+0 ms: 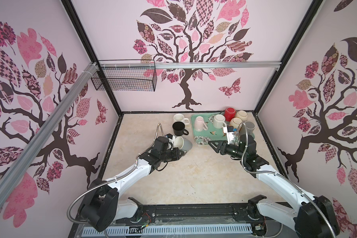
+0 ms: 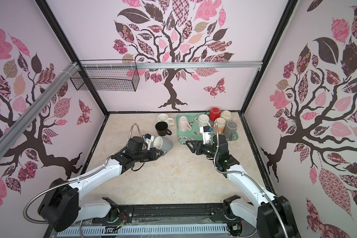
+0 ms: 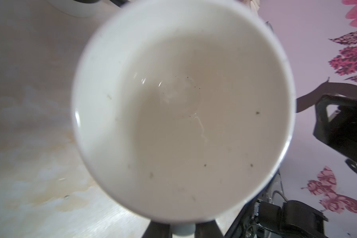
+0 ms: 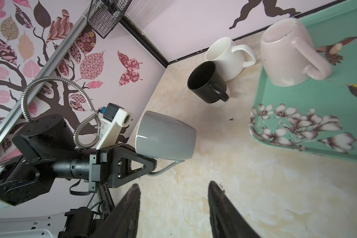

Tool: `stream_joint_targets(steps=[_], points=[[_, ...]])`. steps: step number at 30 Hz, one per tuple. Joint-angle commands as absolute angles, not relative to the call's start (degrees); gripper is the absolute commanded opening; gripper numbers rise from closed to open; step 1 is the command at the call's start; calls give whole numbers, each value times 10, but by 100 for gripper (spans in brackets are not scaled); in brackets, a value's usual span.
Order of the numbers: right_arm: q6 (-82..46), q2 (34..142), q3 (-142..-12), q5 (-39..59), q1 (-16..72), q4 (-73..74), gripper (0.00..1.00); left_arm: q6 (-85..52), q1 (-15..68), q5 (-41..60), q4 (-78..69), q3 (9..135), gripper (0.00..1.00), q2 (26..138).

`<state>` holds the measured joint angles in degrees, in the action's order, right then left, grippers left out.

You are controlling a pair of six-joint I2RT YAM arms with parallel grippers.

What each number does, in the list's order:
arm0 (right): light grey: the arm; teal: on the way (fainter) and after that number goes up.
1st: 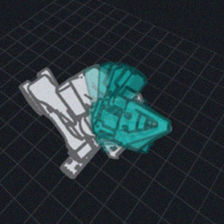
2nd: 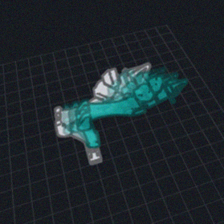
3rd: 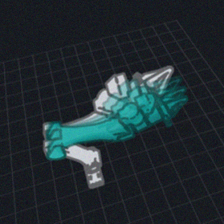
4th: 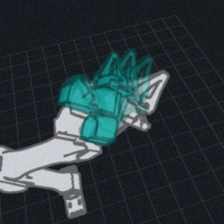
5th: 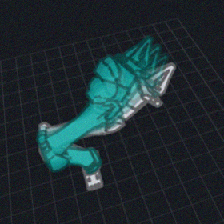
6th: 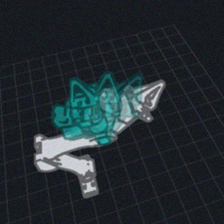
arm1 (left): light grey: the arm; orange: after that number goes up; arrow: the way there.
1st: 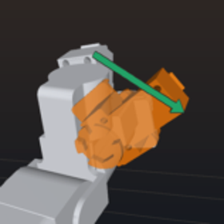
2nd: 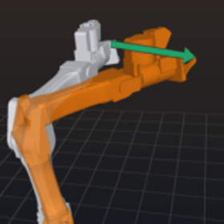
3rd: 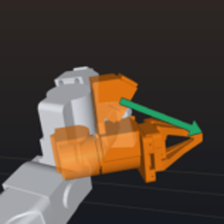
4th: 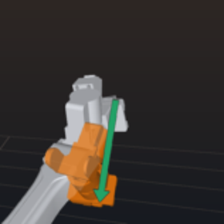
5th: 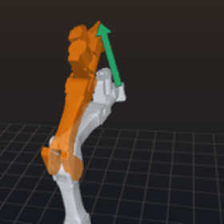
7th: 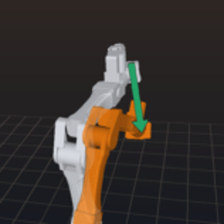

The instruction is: Turn the mug right side up

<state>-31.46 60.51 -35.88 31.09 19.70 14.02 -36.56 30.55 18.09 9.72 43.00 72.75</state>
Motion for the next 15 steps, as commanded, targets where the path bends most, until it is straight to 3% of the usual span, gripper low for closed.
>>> stream_joint_targets(steps=[1, 9, 15], points=[[-300, 575, -357, 279, 199, 116, 56, -316, 294, 68, 181, 448, 0, 700], [-294, 571, -365, 278, 198, 90, 57, -337, 293, -28, 261, 515, 0, 737], [-297, 566, -363, 281, 199, 84, 58, -383, 347, -104, 314, 601, 0, 829]])
